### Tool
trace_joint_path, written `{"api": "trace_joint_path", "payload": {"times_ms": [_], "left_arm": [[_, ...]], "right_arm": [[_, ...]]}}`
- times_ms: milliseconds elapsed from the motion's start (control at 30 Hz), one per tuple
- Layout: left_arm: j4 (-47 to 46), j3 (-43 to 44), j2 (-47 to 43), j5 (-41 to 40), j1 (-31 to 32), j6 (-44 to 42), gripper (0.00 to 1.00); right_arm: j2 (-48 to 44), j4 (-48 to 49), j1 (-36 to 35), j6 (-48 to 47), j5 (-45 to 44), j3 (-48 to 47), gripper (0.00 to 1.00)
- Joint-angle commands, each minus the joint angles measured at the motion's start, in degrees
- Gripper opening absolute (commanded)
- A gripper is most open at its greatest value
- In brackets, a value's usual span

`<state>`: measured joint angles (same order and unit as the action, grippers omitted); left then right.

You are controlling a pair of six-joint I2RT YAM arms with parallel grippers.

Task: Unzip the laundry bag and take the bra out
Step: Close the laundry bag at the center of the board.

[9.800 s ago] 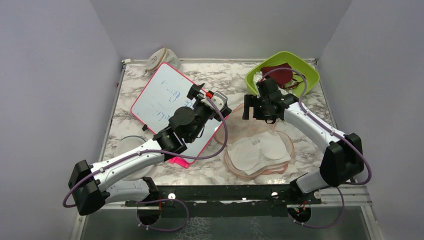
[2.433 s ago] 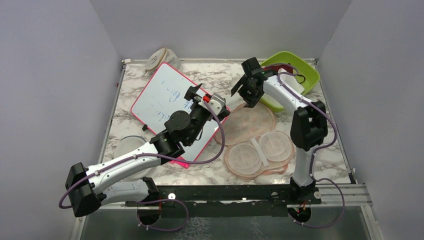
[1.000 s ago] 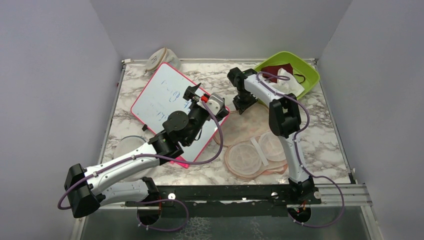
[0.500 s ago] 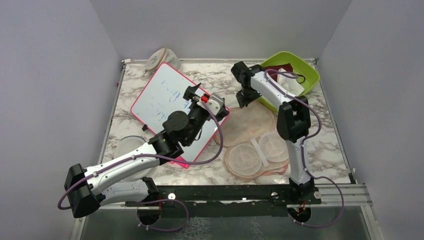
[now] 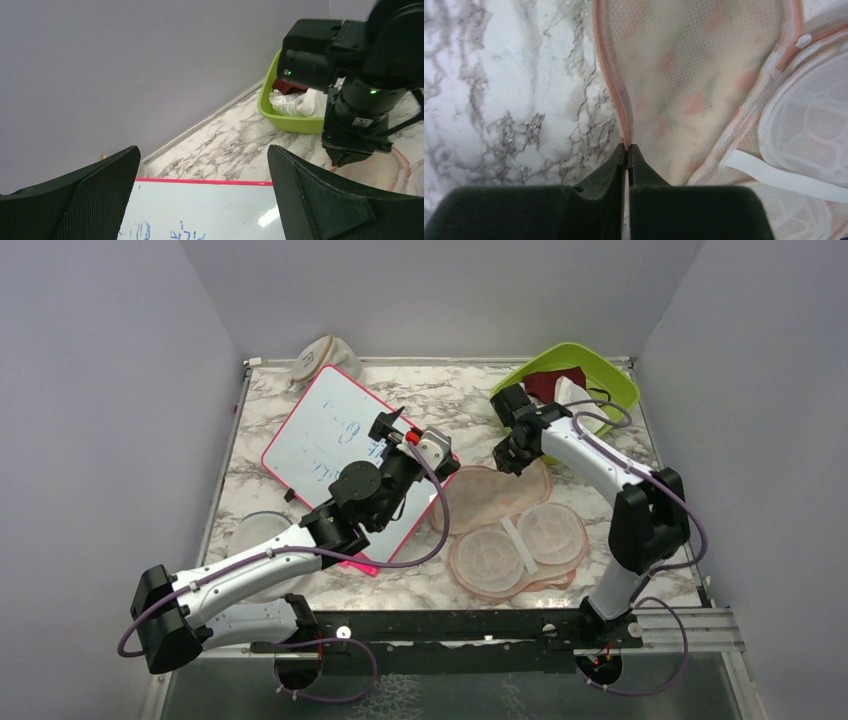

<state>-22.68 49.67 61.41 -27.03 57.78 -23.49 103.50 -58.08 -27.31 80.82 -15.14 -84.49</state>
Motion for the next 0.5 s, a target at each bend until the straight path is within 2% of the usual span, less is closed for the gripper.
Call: {"api": "trace_joint_path", "payload": {"times_ms": [0,100,267,467], "left_arm": [[-1.8,-0.9,0.5,0.0,0.1,0.1,0.94],[-1.8,-0.9,0.6,0.0,0.1,0.1,0.94],[-1.8,-0.9,0.3,0.2,0.1,0.2,0.94],[-1.7,-0.8,0.2,0.1,0.1,0.2,0.94]], "right_arm": [[-10.8,12.3,-0.2,-2.9,-0.4,7.5,0.01],[-14.4,11.0,-0.3,-4.0,-0.2,9.6,0.01],[-16.2,2.7,-0.3,-5.4,0.8,10.7,0.01],[-21.2,-4.4,-0.3,-7.1,1.2,17.6,0.01]]}}
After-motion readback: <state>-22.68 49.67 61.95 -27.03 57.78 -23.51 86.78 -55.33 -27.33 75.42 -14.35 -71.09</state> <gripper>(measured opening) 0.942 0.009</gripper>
